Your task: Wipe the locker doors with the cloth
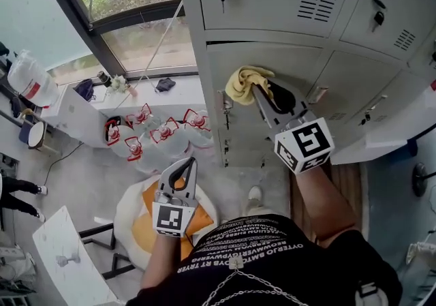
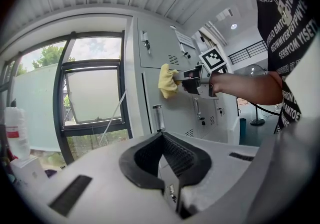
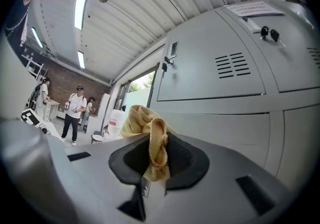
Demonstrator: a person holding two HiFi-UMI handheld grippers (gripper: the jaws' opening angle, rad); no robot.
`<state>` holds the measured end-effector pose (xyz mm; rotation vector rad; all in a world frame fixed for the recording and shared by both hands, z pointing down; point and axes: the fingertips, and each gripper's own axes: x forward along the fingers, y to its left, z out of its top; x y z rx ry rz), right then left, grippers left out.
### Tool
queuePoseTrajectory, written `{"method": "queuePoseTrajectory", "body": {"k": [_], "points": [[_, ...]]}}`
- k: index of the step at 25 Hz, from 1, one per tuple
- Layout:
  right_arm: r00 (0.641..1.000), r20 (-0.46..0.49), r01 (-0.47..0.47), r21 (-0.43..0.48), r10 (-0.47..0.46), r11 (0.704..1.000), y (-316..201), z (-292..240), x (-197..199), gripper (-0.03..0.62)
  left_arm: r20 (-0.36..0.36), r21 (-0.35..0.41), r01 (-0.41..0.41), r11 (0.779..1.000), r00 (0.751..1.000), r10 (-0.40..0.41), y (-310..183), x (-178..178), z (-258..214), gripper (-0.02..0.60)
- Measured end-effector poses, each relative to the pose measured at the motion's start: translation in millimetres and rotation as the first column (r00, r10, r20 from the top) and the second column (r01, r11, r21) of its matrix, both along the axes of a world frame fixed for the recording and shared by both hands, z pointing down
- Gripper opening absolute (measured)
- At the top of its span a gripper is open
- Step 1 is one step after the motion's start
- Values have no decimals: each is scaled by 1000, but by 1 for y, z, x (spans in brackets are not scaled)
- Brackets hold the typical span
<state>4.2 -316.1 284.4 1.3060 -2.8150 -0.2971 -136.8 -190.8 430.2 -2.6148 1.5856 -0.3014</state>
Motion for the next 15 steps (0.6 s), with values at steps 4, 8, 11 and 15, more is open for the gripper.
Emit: {"method": "queuePoseTrajectory", "body": {"k": [4,8,11,15], "points": [[999,-23,47,0,-47,999,-10,10,-34,54,4,-12,24,1000,1000,-24,8,-9,4,5],[996,-60,63,-31,-65,998,-23,24,-52,55,13,-13,30,999,999,-30,13,-11,5,5],[996,-72,57,-41,-60,998,-28,30,-52,54,18,-11,28,1000,999,-28,14,-12,5,5],[996,-87,33,-43,-37,999,-31,33,-41,55,31,-12,21,1000,999,-20,14,-10,7,5]]}}
